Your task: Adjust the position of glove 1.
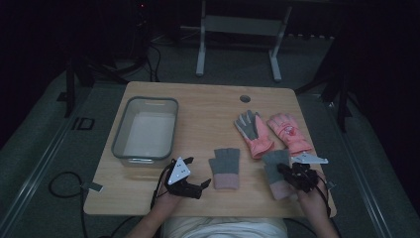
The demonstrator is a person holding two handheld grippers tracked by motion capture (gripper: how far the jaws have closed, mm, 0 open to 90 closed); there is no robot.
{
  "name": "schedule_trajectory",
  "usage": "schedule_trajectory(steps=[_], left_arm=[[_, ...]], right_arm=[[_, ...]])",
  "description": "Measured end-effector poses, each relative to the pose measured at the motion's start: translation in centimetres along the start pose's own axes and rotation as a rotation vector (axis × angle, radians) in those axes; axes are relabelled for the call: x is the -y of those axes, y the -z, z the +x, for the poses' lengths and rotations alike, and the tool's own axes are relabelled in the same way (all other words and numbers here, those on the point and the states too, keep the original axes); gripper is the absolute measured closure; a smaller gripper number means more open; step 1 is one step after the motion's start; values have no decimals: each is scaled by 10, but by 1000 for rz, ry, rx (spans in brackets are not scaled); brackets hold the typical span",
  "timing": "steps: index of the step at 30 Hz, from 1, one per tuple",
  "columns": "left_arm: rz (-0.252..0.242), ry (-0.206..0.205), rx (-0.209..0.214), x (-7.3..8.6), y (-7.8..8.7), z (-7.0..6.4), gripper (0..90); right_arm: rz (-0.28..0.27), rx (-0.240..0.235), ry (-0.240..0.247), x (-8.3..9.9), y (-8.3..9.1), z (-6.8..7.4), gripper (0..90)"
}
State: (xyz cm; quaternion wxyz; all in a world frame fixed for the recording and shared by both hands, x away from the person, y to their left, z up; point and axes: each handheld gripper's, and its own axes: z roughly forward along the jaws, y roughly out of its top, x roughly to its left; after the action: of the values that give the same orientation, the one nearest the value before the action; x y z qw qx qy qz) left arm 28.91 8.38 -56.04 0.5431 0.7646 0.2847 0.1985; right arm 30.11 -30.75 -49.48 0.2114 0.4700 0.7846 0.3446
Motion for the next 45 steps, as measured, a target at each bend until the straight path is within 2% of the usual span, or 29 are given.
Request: schedule_trajectory(steps=[4,6,8,11,15,16,27,30,37,40,41,42,45], left_arm=[[-2,-3,-3,0,0,-1,12],[-2,-4,-3,0,0,0,12],[-1,-4,-4,0,0,-1,12],[-3,-3,-2,0,0,-1,12],[-3,-5,-2,0,0,-1,12],[-3,-5,-3,0,0,-1,12],[-2,-6,-4,0,0,-1,12],[-2,-6,-3,0,0,-1,12],[-2,-10,-2,0,0,-1,12],[-2,-8,-2,0,0,-1,12],[-2,-7,-2,0,0,-1,12],[-2,-7,-2,0,0,-1,12],[-2,-6,-3,0,0,-1,12]], right_arm=[[-65,18,-84,-4,12,12,855],[-82,31,-147,-5,12,14,855],[-86,45,-180,-5,8,14,855],[-61,79,-184,-4,-4,15,854],[-42,93,-232,1,-15,9,855],[-24,101,-247,5,-22,6,854],[36,128,-278,26,-34,-5,839],[54,120,-295,30,-40,-10,818],[60,103,-274,26,-37,-13,741],[53,79,-217,22,-32,-17,735],[56,54,-196,21,-31,-20,723],[58,27,-166,21,-30,-23,710],[77,5,-79,20,-29,-29,667]])
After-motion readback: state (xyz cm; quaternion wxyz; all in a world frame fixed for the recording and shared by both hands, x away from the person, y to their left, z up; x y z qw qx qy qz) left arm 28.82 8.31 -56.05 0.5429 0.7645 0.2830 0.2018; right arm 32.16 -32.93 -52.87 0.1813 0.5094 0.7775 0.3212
